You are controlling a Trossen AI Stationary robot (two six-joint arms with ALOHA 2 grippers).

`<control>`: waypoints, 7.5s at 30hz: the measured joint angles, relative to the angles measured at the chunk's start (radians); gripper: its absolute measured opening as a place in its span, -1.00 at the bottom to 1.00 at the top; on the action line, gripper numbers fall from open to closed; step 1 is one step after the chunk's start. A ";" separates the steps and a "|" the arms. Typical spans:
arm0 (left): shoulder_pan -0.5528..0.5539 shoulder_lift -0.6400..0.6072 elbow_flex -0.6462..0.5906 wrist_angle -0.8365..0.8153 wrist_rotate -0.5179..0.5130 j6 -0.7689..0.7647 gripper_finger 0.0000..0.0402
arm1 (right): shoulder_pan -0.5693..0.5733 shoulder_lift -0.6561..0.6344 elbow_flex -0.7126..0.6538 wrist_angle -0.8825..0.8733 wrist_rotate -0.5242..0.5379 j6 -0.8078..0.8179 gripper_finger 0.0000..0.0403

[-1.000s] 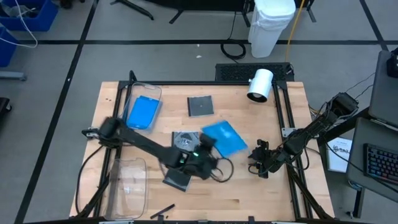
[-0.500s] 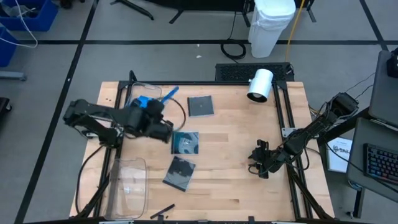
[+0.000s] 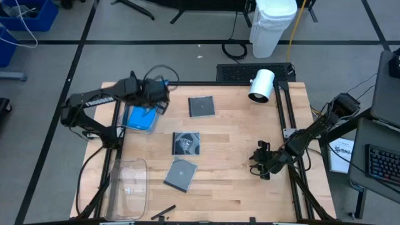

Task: Pick & place jewel cases by type
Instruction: Put the blue CD case into the top transparent bin, then put the top black CD case into the bottom transparent bin

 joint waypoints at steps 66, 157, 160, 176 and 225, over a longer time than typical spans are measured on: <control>0.002 0.013 -0.186 0.653 0.296 0.425 -0.39 | 0.000 -0.001 0.000 0.239 0.014 -0.183 -0.16; 0.037 0.178 -0.657 1.736 0.270 0.908 -0.39 | -1.199 0.775 0.874 -0.195 -0.619 -0.736 -1.00; 0.037 0.178 -0.657 1.736 0.270 0.894 -0.39 | -1.174 0.773 0.854 -0.204 -0.623 -0.727 -1.00; 0.037 0.178 -0.657 1.581 0.274 0.890 -0.39 | -0.958 0.772 0.829 -0.644 -0.625 -0.627 -1.00; -0.248 0.641 -0.241 1.427 0.471 1.276 -0.39 | -0.622 0.318 0.342 -0.280 -0.378 -0.399 -0.98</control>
